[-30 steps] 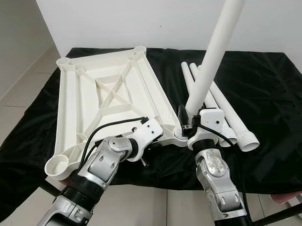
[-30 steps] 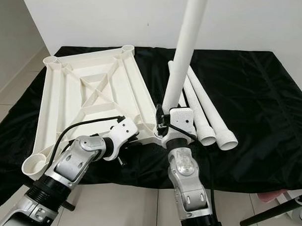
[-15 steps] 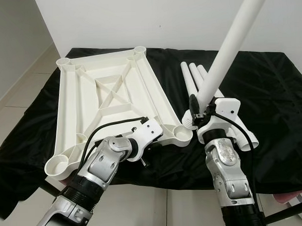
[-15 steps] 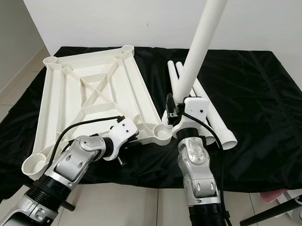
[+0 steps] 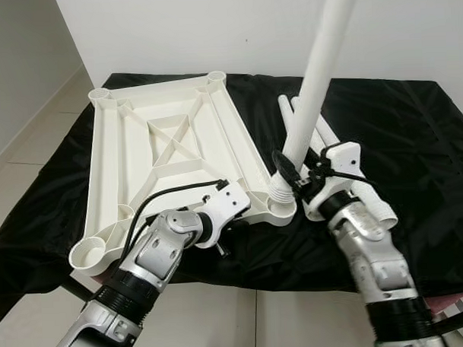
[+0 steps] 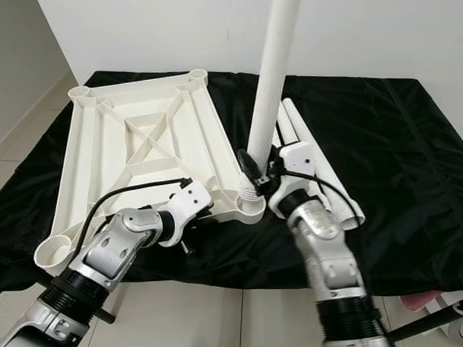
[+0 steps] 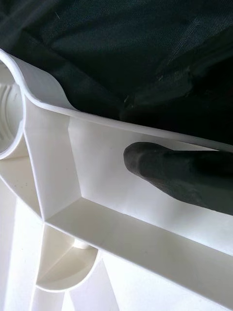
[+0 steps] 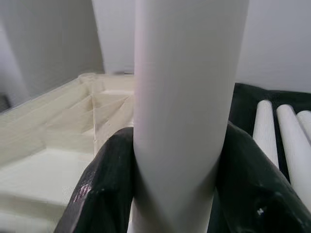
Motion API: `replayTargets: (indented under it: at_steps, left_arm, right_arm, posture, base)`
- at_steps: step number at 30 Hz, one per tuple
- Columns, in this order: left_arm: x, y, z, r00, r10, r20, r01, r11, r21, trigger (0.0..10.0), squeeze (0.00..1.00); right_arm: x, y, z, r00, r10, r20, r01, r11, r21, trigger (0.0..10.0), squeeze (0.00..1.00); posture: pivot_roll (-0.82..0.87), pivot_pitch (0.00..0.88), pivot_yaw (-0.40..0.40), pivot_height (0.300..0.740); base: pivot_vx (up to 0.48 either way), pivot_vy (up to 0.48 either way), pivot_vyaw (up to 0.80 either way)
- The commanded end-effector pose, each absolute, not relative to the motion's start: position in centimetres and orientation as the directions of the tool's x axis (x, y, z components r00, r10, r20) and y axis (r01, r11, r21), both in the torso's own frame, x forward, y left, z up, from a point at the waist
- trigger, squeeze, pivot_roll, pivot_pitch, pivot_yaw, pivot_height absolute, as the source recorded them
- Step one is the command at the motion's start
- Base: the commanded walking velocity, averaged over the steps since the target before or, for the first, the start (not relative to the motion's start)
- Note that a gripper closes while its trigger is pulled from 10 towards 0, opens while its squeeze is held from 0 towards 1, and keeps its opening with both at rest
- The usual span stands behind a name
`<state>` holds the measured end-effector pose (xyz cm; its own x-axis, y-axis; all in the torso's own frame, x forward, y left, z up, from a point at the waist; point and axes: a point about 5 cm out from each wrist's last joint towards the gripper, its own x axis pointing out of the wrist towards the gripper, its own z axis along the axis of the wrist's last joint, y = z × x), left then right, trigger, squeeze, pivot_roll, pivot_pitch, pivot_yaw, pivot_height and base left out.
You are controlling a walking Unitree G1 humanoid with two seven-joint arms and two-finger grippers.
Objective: Building children table
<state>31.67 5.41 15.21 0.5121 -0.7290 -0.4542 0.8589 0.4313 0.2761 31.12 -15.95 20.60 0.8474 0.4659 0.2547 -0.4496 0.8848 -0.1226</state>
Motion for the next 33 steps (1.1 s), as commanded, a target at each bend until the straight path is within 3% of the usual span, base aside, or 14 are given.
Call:
replayTargets:
  at_steps: [1, 12, 21, 33]
  left_arm:
    - [31.3, 4.9, 16.2, 0.501, -0.758, -0.418, 0.864, 0.407, 0.296, 10.0, 0.0]
    - [31.3, 5.1, 16.2, 0.504, -0.754, -0.42, 0.862, 0.412, 0.296, 10.0, 0.0]
    - [31.3, 5.1, 16.2, 0.503, -0.754, -0.422, 0.863, 0.41, 0.295, 10.0, 0.0]
    - [31.3, 5.0, 16.3, 0.504, -0.755, -0.42, 0.863, 0.412, 0.293, 10.0, 0.0]
  right_arm:
    - [31.3, -16.6, 20.2, 0.841, 0.489, 0.231, -0.478, 0.872, -0.107, 10.0, 0.0]
    - [30.8, -17.4, 18.7, 0.785, 0.592, 0.182, -0.587, 0.805, -0.086, 10.0, 0.0]
    - [30.4, -15.7, 19.2, 0.706, 0.672, 0.223, -0.673, 0.735, -0.084, 10.0, 0.0]
    - [30.2, -15.2, 17.3, 0.69, 0.703, 0.174, -0.702, 0.708, -0.076, 10.0, 0.0]
  posture:
    - [-0.11, 0.11, 0.034, 0.74]
    - [-0.11, 0.118, 0.038, 0.74]
    - [-0.11, 0.122, 0.04, 0.74]
    - [-0.11, 0.123, 0.038, 0.74]
  base:
    - [0.0, 0.0, 0.0]
    - [0.0, 0.0, 0.0]
    - [0.0, 0.0, 0.0]
    - [0.0, 0.0, 0.0]
